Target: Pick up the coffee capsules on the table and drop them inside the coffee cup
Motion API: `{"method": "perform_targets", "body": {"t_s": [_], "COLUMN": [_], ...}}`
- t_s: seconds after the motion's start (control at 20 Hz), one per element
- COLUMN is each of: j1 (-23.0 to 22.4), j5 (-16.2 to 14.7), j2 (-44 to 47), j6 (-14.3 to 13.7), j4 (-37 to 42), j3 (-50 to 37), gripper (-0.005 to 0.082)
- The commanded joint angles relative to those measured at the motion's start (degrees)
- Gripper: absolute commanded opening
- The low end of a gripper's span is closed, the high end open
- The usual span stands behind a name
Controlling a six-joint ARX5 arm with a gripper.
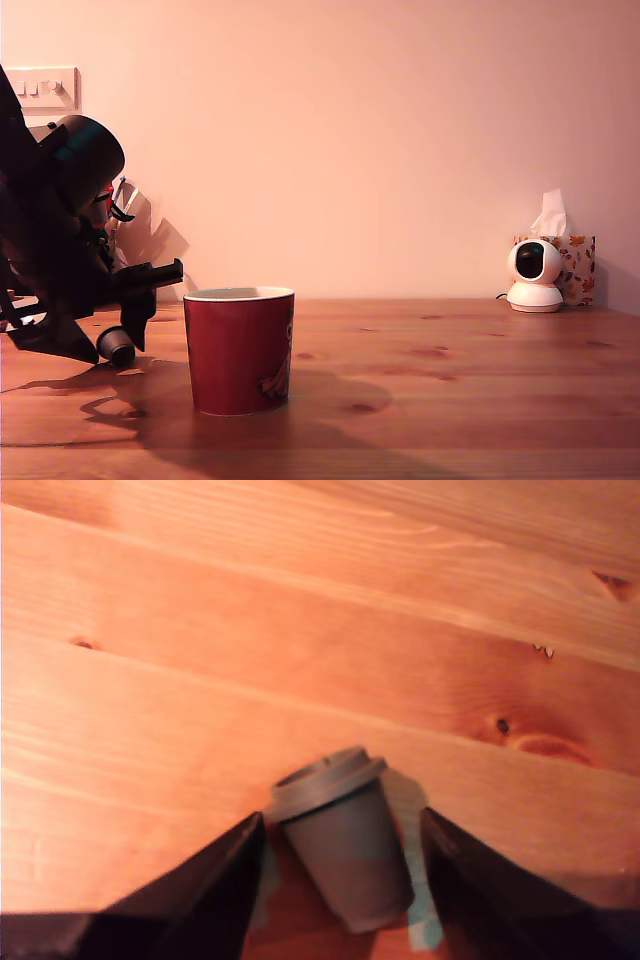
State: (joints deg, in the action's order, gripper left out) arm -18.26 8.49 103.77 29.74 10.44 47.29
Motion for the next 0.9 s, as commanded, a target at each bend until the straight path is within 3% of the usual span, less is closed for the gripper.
{"method": "perform_targets", "body": {"t_s": [0.0,0.25,0.5,0.65,0.85], "j1": [0.2,0.2,0.1,0.1,0.1], "j5": [-0.1,-0.3,-1.1,-2.6,-3.3], "j2": [1.7,1.7,1.5,1.0,0.0], "j6": [-0.2,-0.2,-0.3,-4.3,-4.7], "j4": [0.1,0.1,0.0,-0.2,-1.3], "j3": [0.1,0.1,0.1,0.1,0.1], "gripper": [0.0293,0.0196,0.0192,0.0192,0.0191]}}
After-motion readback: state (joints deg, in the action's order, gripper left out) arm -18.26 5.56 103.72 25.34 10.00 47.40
